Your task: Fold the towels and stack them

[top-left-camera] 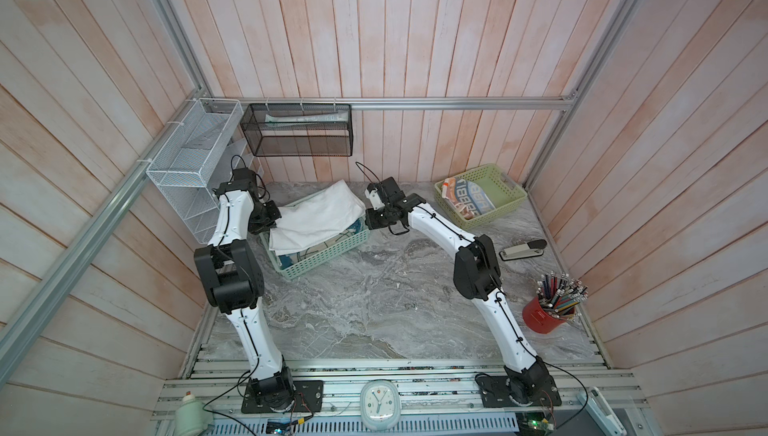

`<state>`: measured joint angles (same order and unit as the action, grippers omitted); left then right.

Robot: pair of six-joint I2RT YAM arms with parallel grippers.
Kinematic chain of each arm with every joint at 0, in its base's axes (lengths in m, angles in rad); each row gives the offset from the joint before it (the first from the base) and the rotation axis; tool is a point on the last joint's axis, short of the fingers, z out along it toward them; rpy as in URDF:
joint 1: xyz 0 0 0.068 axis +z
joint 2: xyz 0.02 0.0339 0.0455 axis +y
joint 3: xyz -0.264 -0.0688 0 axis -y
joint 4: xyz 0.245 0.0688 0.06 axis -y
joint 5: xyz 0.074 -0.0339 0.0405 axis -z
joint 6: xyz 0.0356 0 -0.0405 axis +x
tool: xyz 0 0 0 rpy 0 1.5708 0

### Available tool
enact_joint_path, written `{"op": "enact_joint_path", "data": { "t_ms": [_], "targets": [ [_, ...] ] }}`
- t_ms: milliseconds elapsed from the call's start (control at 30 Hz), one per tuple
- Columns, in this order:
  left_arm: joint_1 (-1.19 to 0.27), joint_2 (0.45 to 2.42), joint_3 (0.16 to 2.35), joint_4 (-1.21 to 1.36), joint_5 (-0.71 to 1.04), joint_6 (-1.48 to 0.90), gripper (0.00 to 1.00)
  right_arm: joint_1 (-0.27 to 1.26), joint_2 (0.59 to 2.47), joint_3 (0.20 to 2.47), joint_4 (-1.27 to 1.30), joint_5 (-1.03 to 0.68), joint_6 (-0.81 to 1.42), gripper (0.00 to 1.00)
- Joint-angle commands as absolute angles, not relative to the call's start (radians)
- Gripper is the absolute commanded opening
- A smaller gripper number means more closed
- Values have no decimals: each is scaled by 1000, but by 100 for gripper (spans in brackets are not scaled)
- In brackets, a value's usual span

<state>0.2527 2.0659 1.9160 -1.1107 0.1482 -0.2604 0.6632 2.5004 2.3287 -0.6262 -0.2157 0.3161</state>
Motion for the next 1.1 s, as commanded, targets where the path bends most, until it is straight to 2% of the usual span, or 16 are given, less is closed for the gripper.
{"op": "enact_joint_path", "data": {
  "t_ms": [0,67,100,133,167,233,333,400,633,767,1067],
  "targets": [
    [262,2046,1899,-1106,106,-279,0,654,2529,2354,-661,-136,300,0],
    [262,2048,1893,-1105,98,-282,0,653,2530,2356,-661,-137,301,0],
    [262,2048,1891,-1104,93,-286,10,653,2530,2357,-664,-138,301,0],
    [262,2048,1893,-1109,81,-287,27,653,2529,2360,-665,-140,300,0],
    [262,2046,1894,-1111,73,-290,35,653,2528,2361,-665,-140,301,2],
    [262,2026,1894,-1111,63,-288,47,653,2522,2374,-669,-144,299,18],
    [261,1982,1893,-1093,69,-282,50,654,2507,2404,-673,-146,295,31],
    [257,1954,1897,-1082,85,-281,50,654,2494,2425,-666,-147,293,35],
    [220,1899,1943,-1083,107,-272,49,635,2431,2500,-638,-166,281,40],
    [158,1888,1974,-1076,115,-253,49,574,2387,2492,-648,-152,268,41],
    [-35,1944,2001,-991,206,-179,47,283,2310,2352,-700,-95,199,47]
  ]
}}
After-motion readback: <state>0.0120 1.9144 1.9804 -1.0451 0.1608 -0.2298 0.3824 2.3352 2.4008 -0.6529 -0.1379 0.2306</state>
